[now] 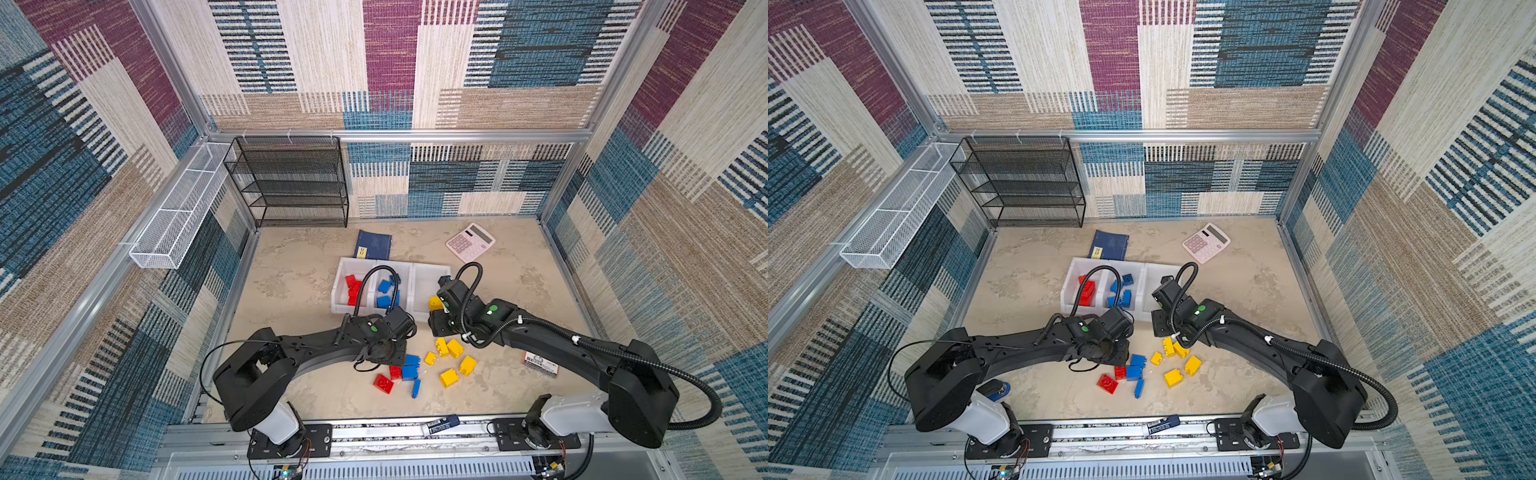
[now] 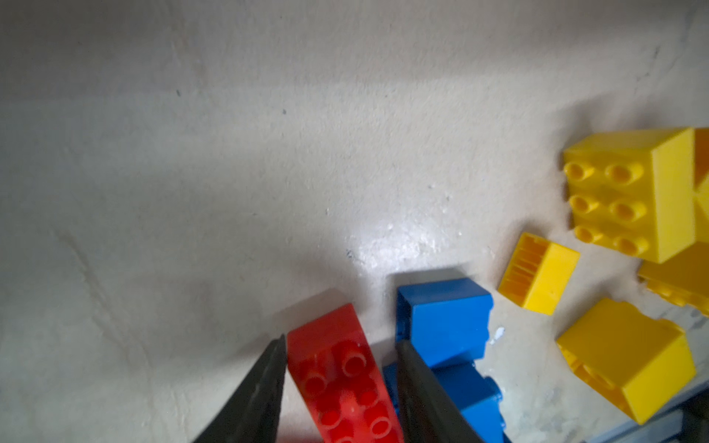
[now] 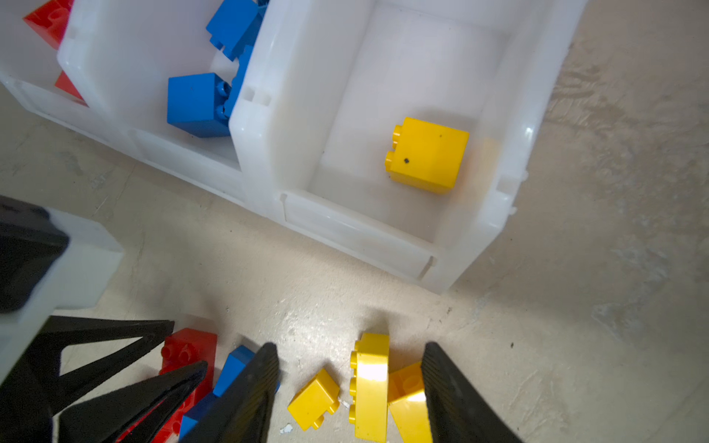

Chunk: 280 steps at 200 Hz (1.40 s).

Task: Sort the legos into containers by color
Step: 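Grasp a red brick with the left gripper while the right grasps a tall yellow brick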

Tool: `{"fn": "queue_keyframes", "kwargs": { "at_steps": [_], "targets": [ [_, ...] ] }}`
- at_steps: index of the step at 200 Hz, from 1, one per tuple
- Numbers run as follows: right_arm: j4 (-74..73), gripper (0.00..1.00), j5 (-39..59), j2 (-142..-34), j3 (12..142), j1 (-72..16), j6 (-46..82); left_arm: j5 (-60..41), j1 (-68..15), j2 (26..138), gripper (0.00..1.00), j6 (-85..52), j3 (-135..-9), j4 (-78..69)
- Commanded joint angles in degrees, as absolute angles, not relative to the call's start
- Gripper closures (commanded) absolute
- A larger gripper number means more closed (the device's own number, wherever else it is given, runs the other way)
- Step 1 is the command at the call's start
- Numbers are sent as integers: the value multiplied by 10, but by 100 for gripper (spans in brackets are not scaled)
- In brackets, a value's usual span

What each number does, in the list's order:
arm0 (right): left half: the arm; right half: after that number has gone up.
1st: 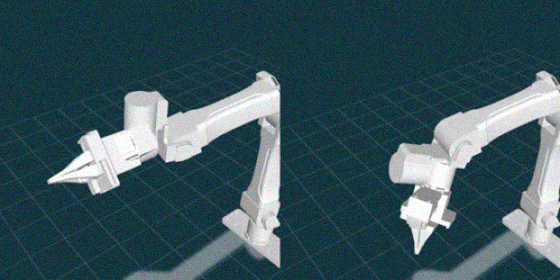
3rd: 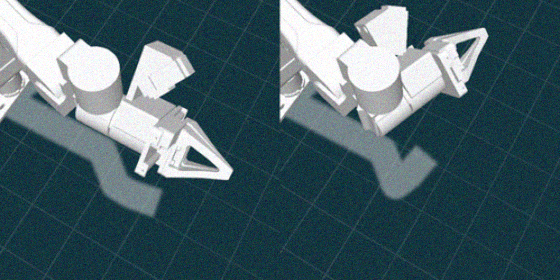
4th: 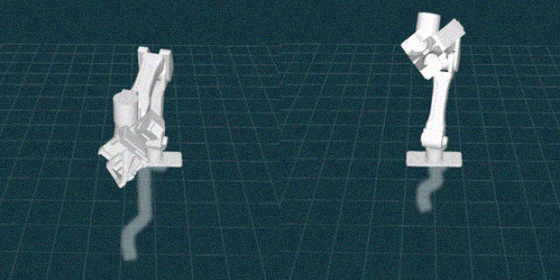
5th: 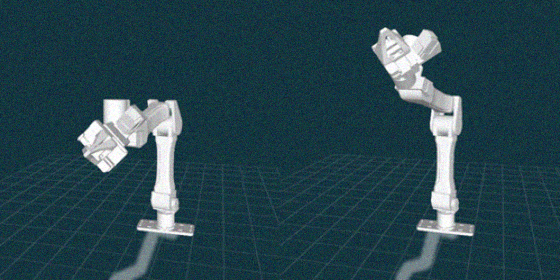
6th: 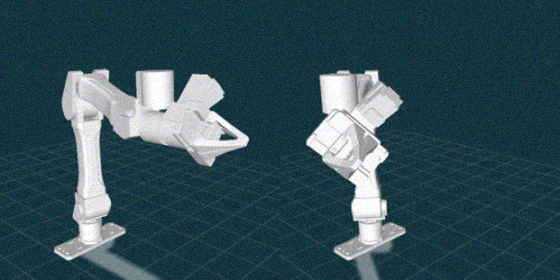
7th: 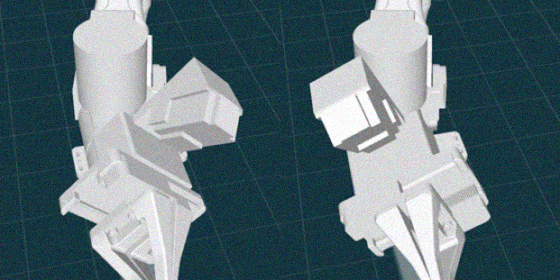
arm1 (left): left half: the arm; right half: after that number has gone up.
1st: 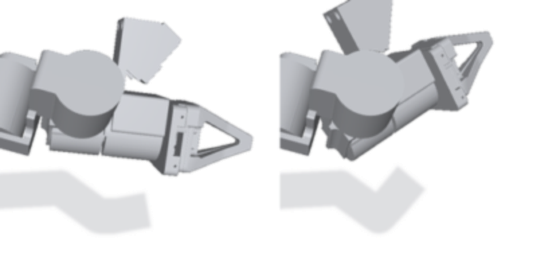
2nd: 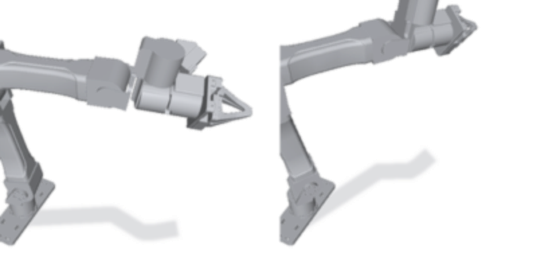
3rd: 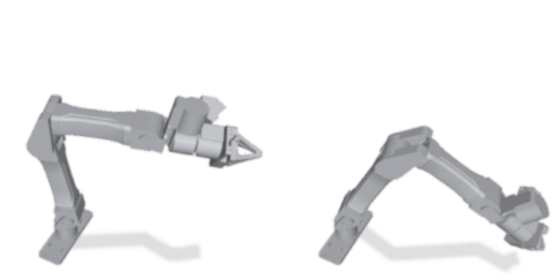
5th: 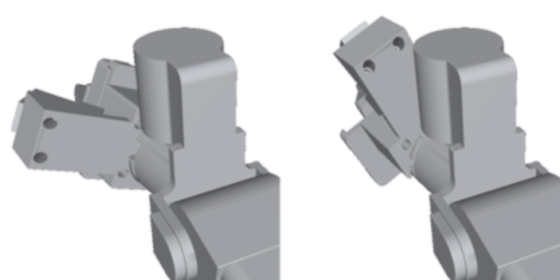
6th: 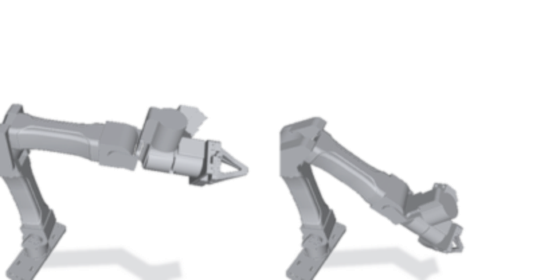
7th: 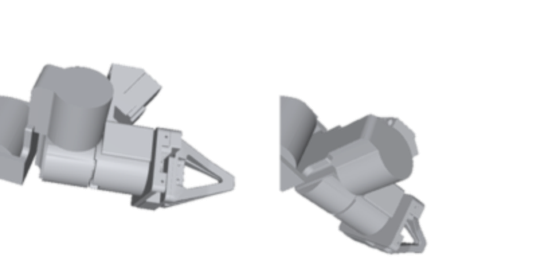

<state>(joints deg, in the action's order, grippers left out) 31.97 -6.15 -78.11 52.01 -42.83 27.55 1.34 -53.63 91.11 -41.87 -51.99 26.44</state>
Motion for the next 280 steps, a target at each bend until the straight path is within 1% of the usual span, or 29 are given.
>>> {"fn": "queue_keyframes", "kwargs": {
  "at_steps": [1,58,91,160,225,230,239,258,267,280],
  "targets": [
    [303,38,-56,-777,519,-427,271,38,-536,919,52,-434,-529,275],
    [303,38,-54,-773,514,-424,272,39,-536,928,56,-436,-530,273],
    [304,38,-53,-775,514,-424,273,40,-538,932,57,-432,-531,276],
    [305,38,-49,-785,524,-423,266,41,-538,933,65,-426,-533,277],
    [308,38,-49,-787,525,-422,267,58,-536,926,68,-411,-538,284],
    [308,38,-50,-786,525,-423,267,61,-536,926,67,-410,-541,287],
    [308,38,-51,-784,523,-422,268,64,-536,926,63,-408,-545,296],
    [308,38,-52,-781,521,-423,270,63,-536,919,50,-410,-549,310],
    [305,38,-52,-779,518,-423,272,63,-538,910,47,-418,-543,313],
    [300,38,-49,-775,512,-423,275,63,-539,899,46,-430,-531,313]
  ]
}}
